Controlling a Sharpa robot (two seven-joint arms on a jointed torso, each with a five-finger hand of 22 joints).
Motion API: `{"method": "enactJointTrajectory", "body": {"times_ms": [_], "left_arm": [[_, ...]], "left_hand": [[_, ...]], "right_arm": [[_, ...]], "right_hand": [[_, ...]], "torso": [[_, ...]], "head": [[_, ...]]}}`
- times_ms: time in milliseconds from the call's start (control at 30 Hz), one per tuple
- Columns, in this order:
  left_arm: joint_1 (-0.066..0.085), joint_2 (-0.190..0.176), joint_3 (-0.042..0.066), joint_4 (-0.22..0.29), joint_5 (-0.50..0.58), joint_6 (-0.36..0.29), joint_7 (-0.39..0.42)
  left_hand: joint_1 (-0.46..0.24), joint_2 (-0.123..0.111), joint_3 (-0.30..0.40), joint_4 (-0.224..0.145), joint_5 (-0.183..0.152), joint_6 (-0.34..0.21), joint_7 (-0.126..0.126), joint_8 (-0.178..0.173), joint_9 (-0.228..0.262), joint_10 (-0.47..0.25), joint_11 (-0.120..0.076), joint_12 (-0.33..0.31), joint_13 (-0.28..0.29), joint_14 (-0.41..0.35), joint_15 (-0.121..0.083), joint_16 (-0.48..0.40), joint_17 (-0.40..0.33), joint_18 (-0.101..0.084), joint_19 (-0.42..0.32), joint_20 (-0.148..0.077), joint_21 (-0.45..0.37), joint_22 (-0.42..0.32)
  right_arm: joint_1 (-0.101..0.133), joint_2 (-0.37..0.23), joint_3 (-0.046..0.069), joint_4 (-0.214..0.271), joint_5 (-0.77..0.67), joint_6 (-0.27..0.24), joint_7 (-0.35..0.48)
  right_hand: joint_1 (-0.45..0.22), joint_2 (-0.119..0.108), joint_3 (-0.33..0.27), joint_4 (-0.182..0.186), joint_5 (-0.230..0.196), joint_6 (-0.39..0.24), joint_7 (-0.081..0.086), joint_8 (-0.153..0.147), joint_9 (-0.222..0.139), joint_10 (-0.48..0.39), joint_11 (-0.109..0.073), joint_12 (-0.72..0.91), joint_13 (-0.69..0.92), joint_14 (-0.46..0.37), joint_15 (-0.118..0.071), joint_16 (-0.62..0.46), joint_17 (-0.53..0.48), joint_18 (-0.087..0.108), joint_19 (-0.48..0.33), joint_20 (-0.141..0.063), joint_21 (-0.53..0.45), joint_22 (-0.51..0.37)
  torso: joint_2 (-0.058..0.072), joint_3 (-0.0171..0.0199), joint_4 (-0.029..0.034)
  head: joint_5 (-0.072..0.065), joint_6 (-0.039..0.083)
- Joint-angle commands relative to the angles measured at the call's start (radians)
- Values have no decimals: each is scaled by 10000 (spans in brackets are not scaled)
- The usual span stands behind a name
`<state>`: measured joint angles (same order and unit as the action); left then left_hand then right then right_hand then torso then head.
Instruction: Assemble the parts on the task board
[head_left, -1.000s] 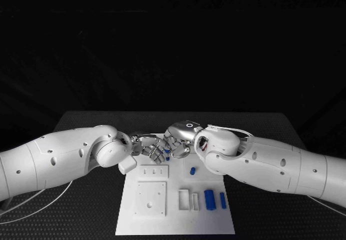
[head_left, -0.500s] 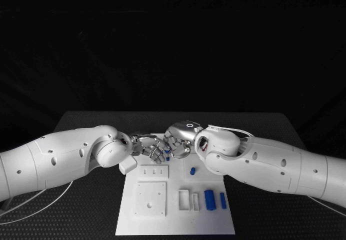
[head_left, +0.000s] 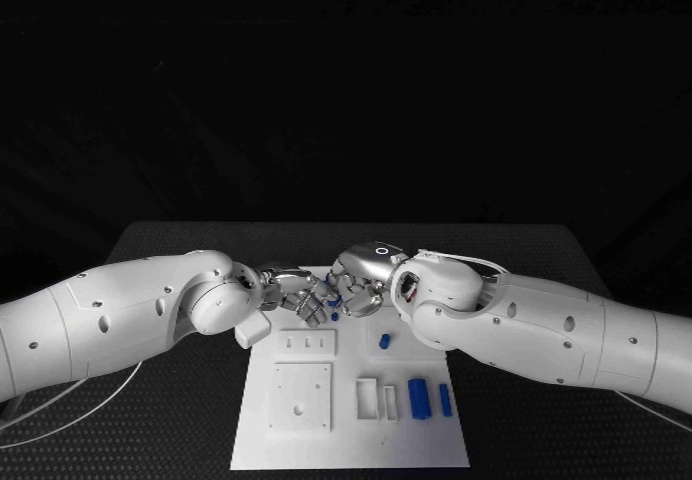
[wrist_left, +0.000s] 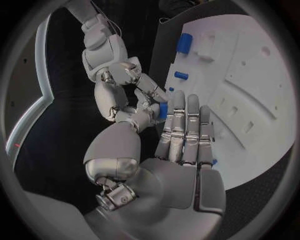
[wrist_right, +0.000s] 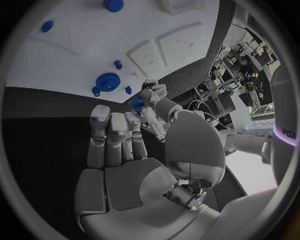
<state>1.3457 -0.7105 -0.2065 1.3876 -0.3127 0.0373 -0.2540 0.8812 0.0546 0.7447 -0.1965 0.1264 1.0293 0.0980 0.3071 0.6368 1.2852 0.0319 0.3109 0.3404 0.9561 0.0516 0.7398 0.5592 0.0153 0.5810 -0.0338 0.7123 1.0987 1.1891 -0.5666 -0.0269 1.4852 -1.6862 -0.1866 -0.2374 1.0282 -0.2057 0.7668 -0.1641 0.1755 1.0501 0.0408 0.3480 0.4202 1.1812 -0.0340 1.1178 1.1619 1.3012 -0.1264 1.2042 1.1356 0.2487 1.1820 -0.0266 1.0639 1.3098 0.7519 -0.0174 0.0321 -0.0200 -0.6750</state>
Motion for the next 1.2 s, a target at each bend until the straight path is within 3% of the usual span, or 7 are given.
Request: {"method": "enactJointTrajectory", "body": {"times_ms": [33,567,767,900,1000,1100,1200], "left_arm": [[0,-29,-4,-58,-274,-189,-18],[-9,-45,-5,-32,-436,255,-53],[-13,-55,-6,-29,-647,141,-1],[-27,-112,-7,35,-1543,-161,47],[-33,-186,-18,115,-2538,-554,60],[-33,-285,-61,239,-3452,-953,61],[-32,-389,-194,412,-4077,-1441,-17]], "left_hand": [[59,-66,140,163,-56,166,-67,61,10,121,-66,45,17,72,-6,34,8,-153,73,-29,50,9],[105,-12,123,122,-230,239,-114,141,129,205,-117,116,52,135,-50,109,37,-153,58,-45,56,63],[121,-6,120,65,-169,241,-121,152,167,211,-122,127,58,140,-58,126,44,-153,44,-43,58,89],[101,-27,101,42,-91,238,-121,154,189,212,-125,132,60,137,-58,132,45,-153,45,-39,63,106],[75,-59,73,32,-33,239,-123,153,212,241,-137,152,69,170,-71,157,51,-153,87,-53,88,132],[76,-79,56,35,-4,263,-134,160,249,406,-208,258,123,330,-150,261,86,-149,260,-138,179,185],[128,-100,1,-1,111,308,-169,165,293,962,-481,753,414,833,-435,672,263,-54,803,-376,498,321]], "right_arm": [[-7,-13,7,49,138,140,111],[-33,-50,6,-177,245,-165,45],[-32,-242,6,-367,590,-671,277],[-37,-534,24,-425,954,-1469,501],[-37,-775,117,-541,1273,-1875,615],[-37,-929,206,-710,1694,-2092,726],[-34,-1042,314,-942,2307,-2322,893]], "right_hand": [[-173,-63,-122,54,70,405,326,239,141,-91,-11,-42,-9,3,-63,11,-16,131,73,-12,48,-17],[-601,-311,-818,294,388,224,390,109,78,-221,40,-132,7,-75,-38,-43,-44,131,9,-86,1,-39],[-660,-573,-1177,313,515,-621,655,-358,-122,-595,278,-442,-151,-400,141,-234,-87,131,-299,-108,-218,-95],[-902,-693,-1888,261,1366,-1212,899,-615,-204,-951,516,-538,-221,-744,367,-377,-105,131,-660,-71,-425,-112],[-1107,-653,-2515,221,2628,-1467,983,-677,-194,-1053,600,-467,-263,-827,444,-369,-105,131,-753,-90,-464,-92],[-1064,-591,-2634,231,2972,-1474,988,-652,-171,-1039,604,-423,-299,-802,445,-351,-114,131,-720,-116,-464,-95],[-1041,-538,-2686,268,3144,-1466,983,-630,-156,-1018,599,-392,-329,-778,441,-338,-123,131,-692,-129,-465,-99]], "torso": [[-1,-1,7],[0,-2,7],[-9,-8,13],[-10,-5,23],[-8,5,12],[-12,-5,3],[-11,-3,2]], "head": [[-17,-2],[-22,-11],[-6,-11],[27,-18],[62,-25],[79,-40],[103,-54]]}}
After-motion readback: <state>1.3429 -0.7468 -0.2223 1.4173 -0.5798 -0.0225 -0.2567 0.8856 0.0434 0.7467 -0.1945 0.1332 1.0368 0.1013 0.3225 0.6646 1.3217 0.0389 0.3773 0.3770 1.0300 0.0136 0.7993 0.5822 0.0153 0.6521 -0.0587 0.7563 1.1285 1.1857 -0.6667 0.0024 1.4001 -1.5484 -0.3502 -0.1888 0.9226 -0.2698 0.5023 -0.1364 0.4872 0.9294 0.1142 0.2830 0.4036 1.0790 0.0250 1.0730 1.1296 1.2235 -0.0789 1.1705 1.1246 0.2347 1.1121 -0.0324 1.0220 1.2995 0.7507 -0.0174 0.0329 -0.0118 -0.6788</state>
